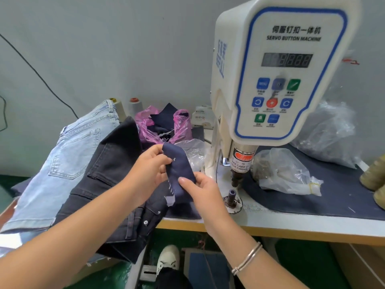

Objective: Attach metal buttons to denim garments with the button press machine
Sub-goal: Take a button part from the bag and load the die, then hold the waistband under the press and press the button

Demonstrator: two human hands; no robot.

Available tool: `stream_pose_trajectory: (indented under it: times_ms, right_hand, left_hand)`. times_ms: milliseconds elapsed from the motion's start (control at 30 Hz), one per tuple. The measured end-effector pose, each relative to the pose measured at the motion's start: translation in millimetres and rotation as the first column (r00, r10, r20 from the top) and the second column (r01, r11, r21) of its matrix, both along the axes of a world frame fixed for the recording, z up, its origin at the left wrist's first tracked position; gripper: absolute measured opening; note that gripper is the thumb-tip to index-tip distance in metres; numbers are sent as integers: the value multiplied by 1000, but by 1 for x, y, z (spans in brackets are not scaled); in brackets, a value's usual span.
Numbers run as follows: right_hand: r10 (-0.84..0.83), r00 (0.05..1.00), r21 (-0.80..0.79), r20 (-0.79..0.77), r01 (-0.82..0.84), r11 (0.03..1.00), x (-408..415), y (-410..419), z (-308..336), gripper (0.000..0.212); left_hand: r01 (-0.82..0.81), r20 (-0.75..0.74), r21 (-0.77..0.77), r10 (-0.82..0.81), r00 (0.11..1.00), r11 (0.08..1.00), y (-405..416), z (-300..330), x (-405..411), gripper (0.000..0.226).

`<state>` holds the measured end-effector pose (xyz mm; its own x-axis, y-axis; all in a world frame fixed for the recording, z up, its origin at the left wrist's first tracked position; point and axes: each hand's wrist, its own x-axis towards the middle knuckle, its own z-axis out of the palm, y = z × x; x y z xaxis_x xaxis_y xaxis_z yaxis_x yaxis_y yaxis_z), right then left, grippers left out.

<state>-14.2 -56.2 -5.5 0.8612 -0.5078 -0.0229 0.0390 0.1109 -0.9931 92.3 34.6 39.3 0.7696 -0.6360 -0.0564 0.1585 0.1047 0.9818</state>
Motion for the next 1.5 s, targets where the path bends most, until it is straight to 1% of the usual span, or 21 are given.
stream_pose_trajectory:
  times_ms: [67,133,200,233,267,300,367,400,500,567,633,700,767,833,900,967,1100,1200,1300,1400,1500]
  right_hand:
    - [21,1000,95,-1,-21,995,2,-5,0,11]
    - [23,1000,168,7,-24,985,2,-11,-3,12]
    - [-19,1000,250,18,14,968,2,-13,-6,17]
    - [-43,999,267,21,36,963,2,-14,-9,20]
    - [-64,998,259,16,58,964,3,-14,-11,23]
    - [-78,997,235,11,73,969,4,-13,-12,24]
    - [-67,997,196,24,62,979,8,-11,-13,22]
    - [-54,998,191,30,48,980,11,-10,-13,20]
    - [-37,998,213,47,27,977,19,-6,-10,17]
    - [-17,997,303,75,-7,953,25,-7,-7,23]
    - [74,983,513,166,-150,845,32,-8,-1,22]
    - [148,957,669,251,-282,688,40,-1,7,24]
    - [183,927,689,328,-368,625,49,9,13,30]
    - [222,894,645,389,-436,627,58,23,20,27]
    - [265,862,585,432,-492,645,67,35,31,27]
    - [300,837,513,458,-524,679,73,44,42,30]
    - [377,757,404,534,-620,673,74,46,54,36]
    - [464,693,292,552,-682,671,69,41,55,53]
    - [455,675,265,581,-685,678,57,29,57,81]
    - [347,614,312,709,-714,627,37,9,52,86]
    - [297,596,340,746,-724,600,23,-5,52,65]
  left_hand:
    - [-23,31,43,21,999,999,8,3,18,32]
    - [-156,329,173,92,940,972,19,7,47,32]
    - [-460,823,332,-15,568,824,32,14,80,26]
    - [-616,927,345,-153,343,708,37,17,94,33]
    - [-724,927,363,-304,218,587,41,18,105,49]
    - [-783,876,414,-437,205,464,42,19,113,64]
    - [-812,769,506,-577,274,289,42,17,120,70]
    - [-805,764,518,-578,285,289,42,18,124,61]
    - [-697,857,502,-400,324,511,42,28,132,29]
    - [-515,824,523,-246,511,680,45,36,133,18]
    - [-208,568,402,-65,821,892,55,41,127,13]
    - [-58,283,186,3,959,981,66,42,121,22]
    - [-86,248,180,40,968,980,71,37,119,23]
    - [-237,470,342,53,881,909,70,27,119,29]
    - [-475,806,384,-36,591,792,68,24,116,38]
    - [-505,916,226,-6,401,833,67,33,102,29]
    - [-210,669,302,-50,742,930,60,57,69,32]
    - [-189,625,344,-75,777,920,53,62,52,18]
    - [-57,262,167,11,965,984,54,81,41,19]
    - [32,-84,27,-30,996,999,76,110,49,34]
    - [362,-227,-223,-410,884,905,99,133,60,55]
